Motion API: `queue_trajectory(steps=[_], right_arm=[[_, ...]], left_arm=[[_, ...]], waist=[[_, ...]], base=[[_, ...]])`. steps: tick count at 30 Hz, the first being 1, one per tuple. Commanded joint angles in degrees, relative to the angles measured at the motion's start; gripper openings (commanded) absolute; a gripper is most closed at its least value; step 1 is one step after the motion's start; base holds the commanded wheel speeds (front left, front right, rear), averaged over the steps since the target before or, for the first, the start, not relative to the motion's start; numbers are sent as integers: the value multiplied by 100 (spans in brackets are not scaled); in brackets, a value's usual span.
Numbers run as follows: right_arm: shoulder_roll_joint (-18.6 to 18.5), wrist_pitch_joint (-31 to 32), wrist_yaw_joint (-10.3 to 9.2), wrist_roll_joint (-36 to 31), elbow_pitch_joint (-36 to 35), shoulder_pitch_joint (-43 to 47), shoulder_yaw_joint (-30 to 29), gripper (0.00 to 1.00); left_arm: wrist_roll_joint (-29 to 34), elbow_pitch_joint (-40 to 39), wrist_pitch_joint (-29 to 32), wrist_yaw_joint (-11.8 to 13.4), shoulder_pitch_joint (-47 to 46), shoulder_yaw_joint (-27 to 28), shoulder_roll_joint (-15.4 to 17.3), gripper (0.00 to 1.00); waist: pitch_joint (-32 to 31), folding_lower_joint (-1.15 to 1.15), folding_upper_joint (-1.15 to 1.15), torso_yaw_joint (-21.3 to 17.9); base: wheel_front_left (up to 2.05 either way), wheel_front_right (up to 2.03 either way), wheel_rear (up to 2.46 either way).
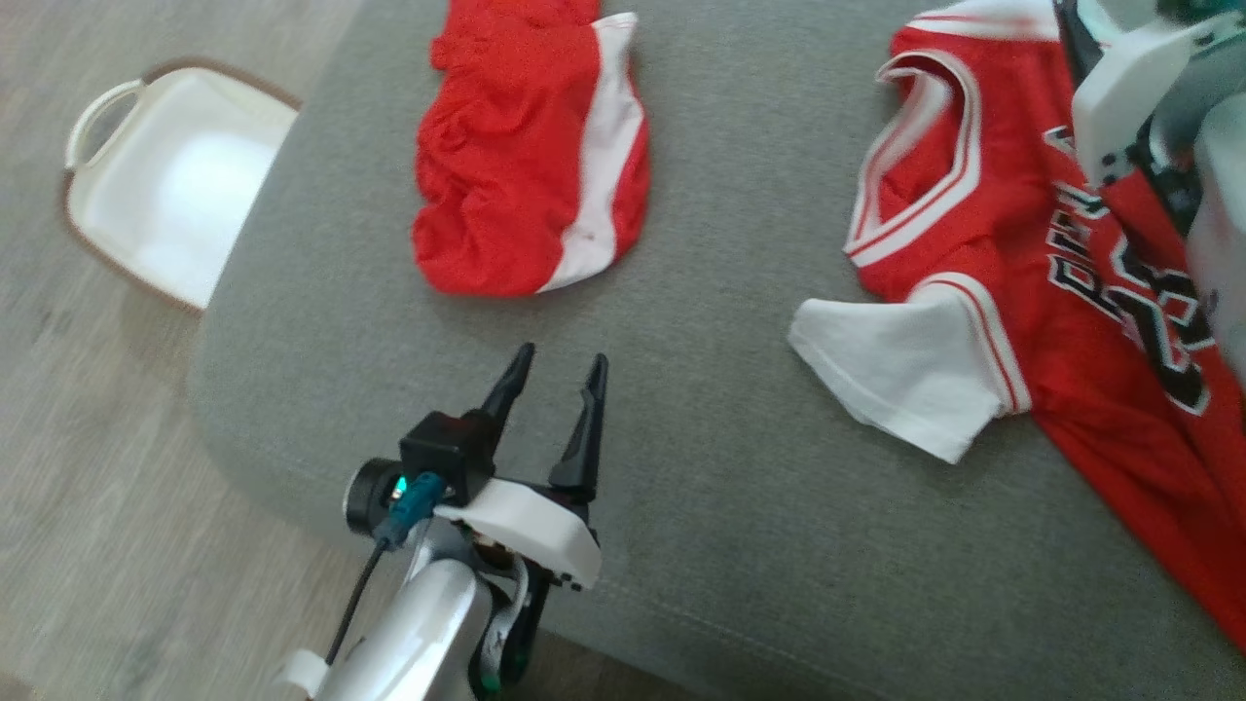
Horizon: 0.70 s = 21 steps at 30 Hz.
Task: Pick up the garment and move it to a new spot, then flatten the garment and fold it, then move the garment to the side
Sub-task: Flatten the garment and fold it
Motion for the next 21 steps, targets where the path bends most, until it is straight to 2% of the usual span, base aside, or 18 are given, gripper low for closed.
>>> queue_trajectory(steps=[1, 7, 12, 17, 21], right_arm=[[82, -130, 20, -50, -94, 38, -48, 100], [456, -503, 20, 137, -257, 347, -318, 100], [662, -611, 20, 460, -835, 929, -439, 100], [723, -618, 20, 754, -2125, 1946, -939, 100], [863, -619, 20, 682, -3241, 3103, -1503, 100]], left_arm=[[70, -151, -69, 20, -146, 246, 23, 100], [264, -99, -69, -61, -159, 658, 23, 100], [424, -78, -69, -157, -114, 1065, 36, 100], [508, -82, -69, -248, 14, 1412, 64, 100], [537, -99, -69, -298, 149, 1667, 75, 100]], waist=[[-74, 0, 0, -177], [-338, 0, 0, -787], [-656, 0, 0, -1333], [-952, 0, 0, -1795], [-1147, 0, 0, -2109]], base=[[0, 0, 0], [0, 0, 0], [0, 0, 0], [0, 0, 0], [0, 0, 0]])
